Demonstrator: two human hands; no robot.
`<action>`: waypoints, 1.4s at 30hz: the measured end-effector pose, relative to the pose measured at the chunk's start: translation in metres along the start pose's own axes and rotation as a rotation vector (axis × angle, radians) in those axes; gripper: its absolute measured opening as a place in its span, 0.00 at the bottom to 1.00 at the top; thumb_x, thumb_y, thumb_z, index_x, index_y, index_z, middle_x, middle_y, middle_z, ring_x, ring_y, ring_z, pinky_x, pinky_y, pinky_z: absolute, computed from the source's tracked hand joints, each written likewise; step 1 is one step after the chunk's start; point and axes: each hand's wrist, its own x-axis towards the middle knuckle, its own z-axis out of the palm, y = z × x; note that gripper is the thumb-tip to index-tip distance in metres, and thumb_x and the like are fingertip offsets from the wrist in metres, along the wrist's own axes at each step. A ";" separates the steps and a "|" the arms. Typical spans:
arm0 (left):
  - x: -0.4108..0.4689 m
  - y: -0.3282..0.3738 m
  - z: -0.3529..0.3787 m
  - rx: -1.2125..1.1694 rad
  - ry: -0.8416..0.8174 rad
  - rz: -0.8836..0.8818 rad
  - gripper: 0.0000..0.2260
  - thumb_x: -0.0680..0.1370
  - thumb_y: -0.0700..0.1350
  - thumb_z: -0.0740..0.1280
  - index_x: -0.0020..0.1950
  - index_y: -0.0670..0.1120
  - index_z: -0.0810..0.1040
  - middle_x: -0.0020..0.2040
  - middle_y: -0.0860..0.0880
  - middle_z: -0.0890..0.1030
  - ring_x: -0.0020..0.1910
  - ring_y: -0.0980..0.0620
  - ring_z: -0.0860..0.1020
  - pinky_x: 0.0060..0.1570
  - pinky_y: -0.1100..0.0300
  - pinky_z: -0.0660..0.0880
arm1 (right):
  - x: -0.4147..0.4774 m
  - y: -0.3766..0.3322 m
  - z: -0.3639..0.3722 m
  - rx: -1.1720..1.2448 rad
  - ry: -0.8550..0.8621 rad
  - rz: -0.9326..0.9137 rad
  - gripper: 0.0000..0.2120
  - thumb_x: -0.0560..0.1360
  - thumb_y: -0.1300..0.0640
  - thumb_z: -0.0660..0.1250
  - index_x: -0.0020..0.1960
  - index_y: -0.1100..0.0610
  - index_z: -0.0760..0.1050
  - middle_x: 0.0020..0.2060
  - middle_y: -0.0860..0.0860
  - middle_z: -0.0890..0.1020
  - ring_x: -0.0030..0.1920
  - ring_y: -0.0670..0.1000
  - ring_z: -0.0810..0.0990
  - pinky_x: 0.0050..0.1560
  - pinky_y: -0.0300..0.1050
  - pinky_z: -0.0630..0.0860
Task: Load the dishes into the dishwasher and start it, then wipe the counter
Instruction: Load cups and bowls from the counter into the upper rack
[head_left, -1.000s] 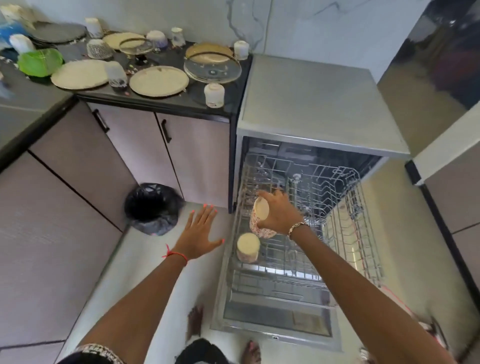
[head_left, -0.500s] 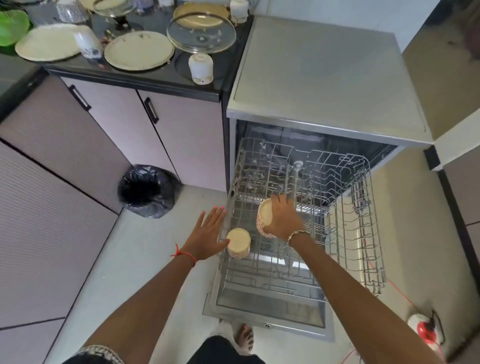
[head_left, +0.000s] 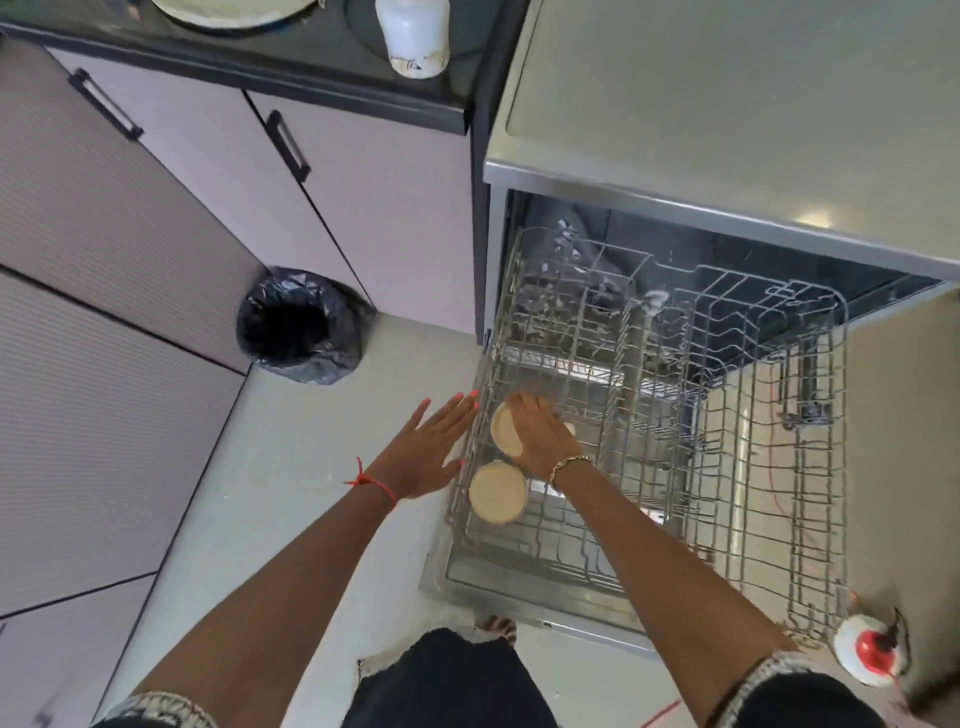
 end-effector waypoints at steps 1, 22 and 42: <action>0.001 -0.002 0.001 0.009 -0.003 0.015 0.30 0.76 0.56 0.47 0.74 0.47 0.40 0.75 0.51 0.41 0.74 0.49 0.39 0.69 0.47 0.36 | 0.004 0.000 0.004 -0.007 -0.007 -0.019 0.42 0.69 0.52 0.74 0.73 0.62 0.53 0.70 0.57 0.60 0.69 0.58 0.61 0.66 0.54 0.68; 0.003 -0.008 0.007 -0.057 -0.064 0.018 0.31 0.76 0.58 0.46 0.73 0.51 0.34 0.74 0.55 0.35 0.72 0.56 0.34 0.70 0.52 0.34 | 0.025 0.015 0.017 0.049 -0.189 -0.155 0.44 0.69 0.53 0.74 0.75 0.59 0.51 0.71 0.57 0.56 0.71 0.58 0.55 0.68 0.55 0.62; 0.003 -0.005 0.012 -0.119 -0.034 0.008 0.33 0.72 0.60 0.41 0.74 0.50 0.36 0.74 0.55 0.34 0.73 0.56 0.35 0.71 0.50 0.37 | 0.022 0.012 0.015 0.240 -0.040 0.084 0.48 0.64 0.49 0.77 0.72 0.64 0.54 0.69 0.58 0.60 0.71 0.57 0.58 0.66 0.53 0.68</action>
